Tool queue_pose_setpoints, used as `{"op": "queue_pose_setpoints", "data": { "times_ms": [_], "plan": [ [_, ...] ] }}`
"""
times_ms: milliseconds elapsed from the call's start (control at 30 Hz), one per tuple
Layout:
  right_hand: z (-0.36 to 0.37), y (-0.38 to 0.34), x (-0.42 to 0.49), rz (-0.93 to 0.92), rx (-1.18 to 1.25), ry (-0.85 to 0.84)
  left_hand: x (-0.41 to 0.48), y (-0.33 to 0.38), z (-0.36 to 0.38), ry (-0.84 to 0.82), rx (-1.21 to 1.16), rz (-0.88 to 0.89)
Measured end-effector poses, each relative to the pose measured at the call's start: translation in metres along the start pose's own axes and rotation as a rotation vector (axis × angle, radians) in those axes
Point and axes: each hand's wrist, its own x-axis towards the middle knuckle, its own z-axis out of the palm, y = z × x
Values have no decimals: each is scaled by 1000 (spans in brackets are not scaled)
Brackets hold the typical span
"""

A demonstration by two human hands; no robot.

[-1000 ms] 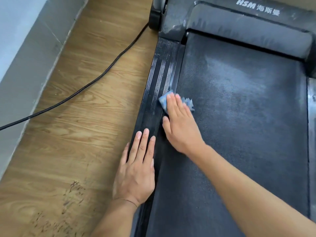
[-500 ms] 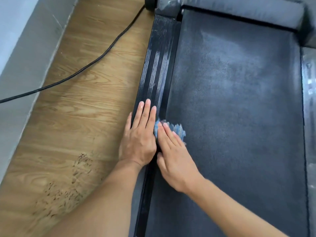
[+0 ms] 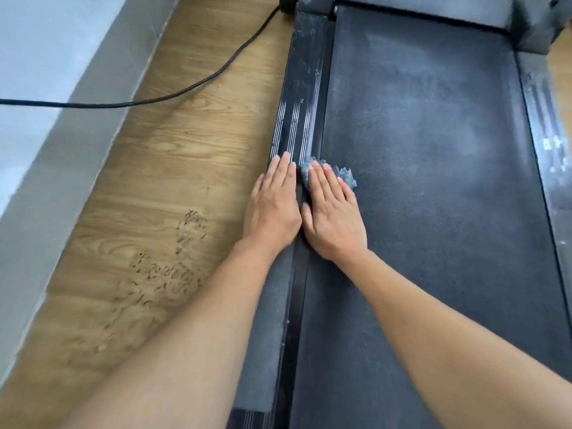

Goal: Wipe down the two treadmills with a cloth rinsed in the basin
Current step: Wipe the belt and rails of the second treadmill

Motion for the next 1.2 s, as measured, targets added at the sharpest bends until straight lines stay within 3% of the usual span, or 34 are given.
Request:
{"op": "queue_pose_setpoints", "data": {
  "times_ms": [167, 233, 600, 700, 800, 933, 1000, 1133, 1200],
  "plan": [
    [-9, -8, -2, 19, 6, -58, -253, 15, -8, -21, 152, -104],
    [-14, -8, -2, 34, 18, -61, -308, 11, -6, -36, 194, -108],
    [-15, -29, -25, 63, 74, -78, -314, 2, 5, 20, 188, -123],
    [-17, -58, -96, 56, 174, -100, -316, -1, 6, 21, 167, -123],
    [-15, -81, -206, -61, 205, -151, -319, -6, 6, 29, 149, -115],
    [-25, -101, -320, -221, 101, -295, -318, -7, 4, 46, 96, -99],
    [-27, -86, -297, -207, 59, -292, -316, -4, 3, 45, 94, -93],
    [-27, -62, -167, 133, 163, -226, -315, -2, 5, 64, 99, -107],
    [-24, -61, -115, 167, 181, -223, -313, -2, 6, 76, 104, -96]
  ]
}}
